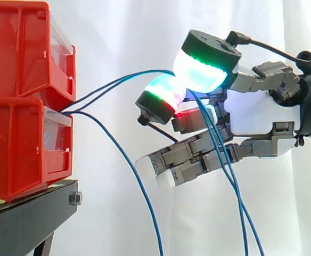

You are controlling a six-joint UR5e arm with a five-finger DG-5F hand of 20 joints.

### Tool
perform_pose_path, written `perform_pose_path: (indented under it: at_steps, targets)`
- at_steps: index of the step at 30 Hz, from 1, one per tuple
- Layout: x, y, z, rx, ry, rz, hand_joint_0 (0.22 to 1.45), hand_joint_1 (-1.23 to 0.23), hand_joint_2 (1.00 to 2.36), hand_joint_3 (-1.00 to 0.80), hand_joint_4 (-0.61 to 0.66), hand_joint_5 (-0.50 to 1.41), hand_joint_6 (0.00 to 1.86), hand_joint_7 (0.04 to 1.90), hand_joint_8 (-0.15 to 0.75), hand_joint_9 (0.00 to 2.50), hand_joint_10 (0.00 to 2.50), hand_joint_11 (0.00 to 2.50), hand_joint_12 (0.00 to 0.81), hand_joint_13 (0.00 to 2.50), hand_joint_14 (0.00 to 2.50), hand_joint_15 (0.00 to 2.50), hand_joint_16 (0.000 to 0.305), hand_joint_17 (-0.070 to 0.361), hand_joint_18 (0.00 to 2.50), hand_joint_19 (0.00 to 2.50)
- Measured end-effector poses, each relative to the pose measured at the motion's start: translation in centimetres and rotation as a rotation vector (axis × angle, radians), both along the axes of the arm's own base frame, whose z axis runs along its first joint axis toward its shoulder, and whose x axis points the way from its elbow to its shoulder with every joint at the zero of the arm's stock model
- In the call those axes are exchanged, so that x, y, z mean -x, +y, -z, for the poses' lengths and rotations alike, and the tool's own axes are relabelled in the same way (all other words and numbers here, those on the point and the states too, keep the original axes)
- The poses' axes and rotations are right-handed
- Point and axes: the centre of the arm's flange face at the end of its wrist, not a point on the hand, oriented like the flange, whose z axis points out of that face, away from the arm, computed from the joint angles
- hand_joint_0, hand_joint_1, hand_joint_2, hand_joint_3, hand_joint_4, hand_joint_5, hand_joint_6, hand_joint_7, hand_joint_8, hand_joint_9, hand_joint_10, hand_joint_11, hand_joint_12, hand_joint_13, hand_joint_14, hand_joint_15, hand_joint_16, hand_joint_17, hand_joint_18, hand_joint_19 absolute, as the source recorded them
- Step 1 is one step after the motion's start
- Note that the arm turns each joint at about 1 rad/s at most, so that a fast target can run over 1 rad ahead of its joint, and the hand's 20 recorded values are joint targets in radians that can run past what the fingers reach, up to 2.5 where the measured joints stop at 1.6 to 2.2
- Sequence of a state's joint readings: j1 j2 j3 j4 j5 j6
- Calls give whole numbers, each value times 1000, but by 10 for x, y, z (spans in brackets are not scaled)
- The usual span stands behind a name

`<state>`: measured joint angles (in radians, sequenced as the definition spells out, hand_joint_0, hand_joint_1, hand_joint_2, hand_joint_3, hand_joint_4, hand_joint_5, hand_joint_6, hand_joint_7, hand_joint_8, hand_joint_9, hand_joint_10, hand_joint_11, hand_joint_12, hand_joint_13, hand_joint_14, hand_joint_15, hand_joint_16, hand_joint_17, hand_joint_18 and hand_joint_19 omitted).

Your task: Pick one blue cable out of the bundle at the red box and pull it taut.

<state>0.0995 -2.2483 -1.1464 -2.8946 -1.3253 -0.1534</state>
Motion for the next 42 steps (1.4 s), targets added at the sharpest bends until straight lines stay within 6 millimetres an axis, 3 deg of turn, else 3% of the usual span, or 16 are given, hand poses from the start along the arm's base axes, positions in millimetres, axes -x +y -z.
perform_pose_path:
  at_steps: [6, 11, 15, 19, 30, 36, 39, 42]
  targets:
    - [0, 0, 0, 0, 0, 0, 563, -987, 1000, -500, 34, -147, 911, 1087, 248, 1074, 7, 1430, 347, 548, 13, 309, 51, 114, 491, 280]
    - [0, 0, 0, 0, 0, 0, 496, -821, 1000, -500, 49, -138, 903, 1108, 281, 1115, 5, 1421, 368, 565, 12, 323, 55, 123, 503, 314]
    - [0, 0, 0, 0, 0, 0, 493, -767, 1000, -500, 51, -136, 900, 1120, 283, 1132, 4, 1427, 371, 571, 12, 324, 55, 124, 501, 322]
    - [0, 1, 0, 0, 1, -1, 566, -687, 1000, -500, 34, -138, 896, 1155, 253, 1123, 8, 1442, 353, 556, 13, 335, 51, 115, 471, 347]
    - [0, 1, 0, 0, 1, -2, 707, -887, 1009, -383, -1, -138, 902, 1204, 243, 1101, 6, 1463, 346, 565, 12, 313, 50, 112, 489, 292]
    - [0, 1, 0, 0, 0, -2, 807, -882, 1000, -500, -218, -166, 933, 1322, 220, 1081, 8, 1442, 337, 565, 11, 283, 49, 111, 503, 213]
    - [0, 1, 0, 0, 0, -2, 806, -863, 1000, -500, -192, -176, 938, 1337, 210, 1071, 7, 1437, 332, 566, 11, 275, 49, 111, 516, 191]
    - [0, 1, 0, 0, 1, -2, 789, -879, 1000, -500, -148, -182, 942, 1227, 196, 1057, 6, 1434, 330, 563, 11, 275, 49, 111, 521, 187]
